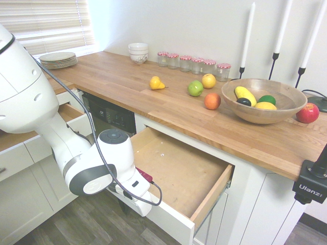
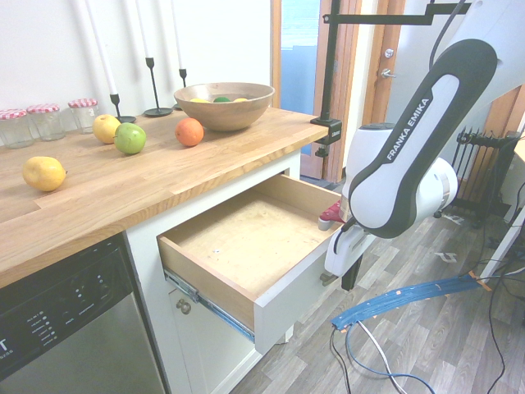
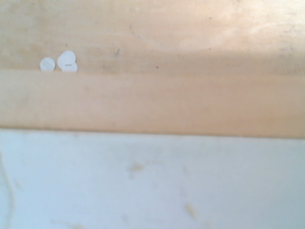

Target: Close the drawer

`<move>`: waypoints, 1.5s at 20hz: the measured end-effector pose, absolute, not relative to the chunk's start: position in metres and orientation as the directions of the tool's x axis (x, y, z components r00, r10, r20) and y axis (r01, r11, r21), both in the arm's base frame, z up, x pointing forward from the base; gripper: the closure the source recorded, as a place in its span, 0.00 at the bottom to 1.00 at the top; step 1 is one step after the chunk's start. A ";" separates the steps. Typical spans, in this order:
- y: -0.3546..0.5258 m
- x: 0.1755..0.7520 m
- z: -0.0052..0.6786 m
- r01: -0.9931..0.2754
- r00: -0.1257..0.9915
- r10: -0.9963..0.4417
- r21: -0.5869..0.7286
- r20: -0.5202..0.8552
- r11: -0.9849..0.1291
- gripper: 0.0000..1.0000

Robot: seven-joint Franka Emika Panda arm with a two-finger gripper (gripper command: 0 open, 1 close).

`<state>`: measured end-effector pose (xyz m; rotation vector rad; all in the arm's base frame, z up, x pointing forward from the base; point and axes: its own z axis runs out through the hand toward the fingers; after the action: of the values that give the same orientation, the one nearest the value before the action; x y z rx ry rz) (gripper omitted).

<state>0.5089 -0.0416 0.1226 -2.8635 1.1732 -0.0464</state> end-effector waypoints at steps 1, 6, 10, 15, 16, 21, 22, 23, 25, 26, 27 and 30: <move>-0.042 0.510 0.123 -0.700 0.712 -0.702 -0.057 0.013 -0.712 1.00; -0.042 0.519 0.129 -0.697 0.712 -0.701 -0.075 0.038 -0.713 1.00; -0.041 0.530 0.136 -0.693 0.714 -0.698 -0.091 0.056 -0.715 1.00; -0.046 0.554 0.149 -0.693 0.712 -0.699 -0.099 0.068 -0.715 1.00; -0.048 0.560 0.152 -0.694 0.711 -0.700 -0.100 0.067 -0.713 1.00; -0.051 0.596 0.155 -0.691 0.713 -0.698 -0.104 0.065 -0.715 1.00; -0.051 0.603 0.155 -0.690 0.714 -0.697 -0.105 0.064 -0.716 1.00; -0.050 0.609 0.154 -0.688 0.715 -0.696 -0.106 0.065 -0.718 1.00; -0.049 0.622 0.152 -0.687 0.716 -0.694 -0.107 0.067 -0.719 1.00; -0.049 0.627 0.152 -0.687 0.716 -0.694 -0.108 0.067 -0.719 1.00; -0.049 0.633 0.152 -0.687 0.716 -0.695 -0.108 0.068 -0.718 1.00; -0.053 0.647 0.151 -0.690 0.713 -0.698 -0.106 0.068 -0.716 1.00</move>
<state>0.6472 -0.0534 0.1514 -2.8396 1.1517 -0.1587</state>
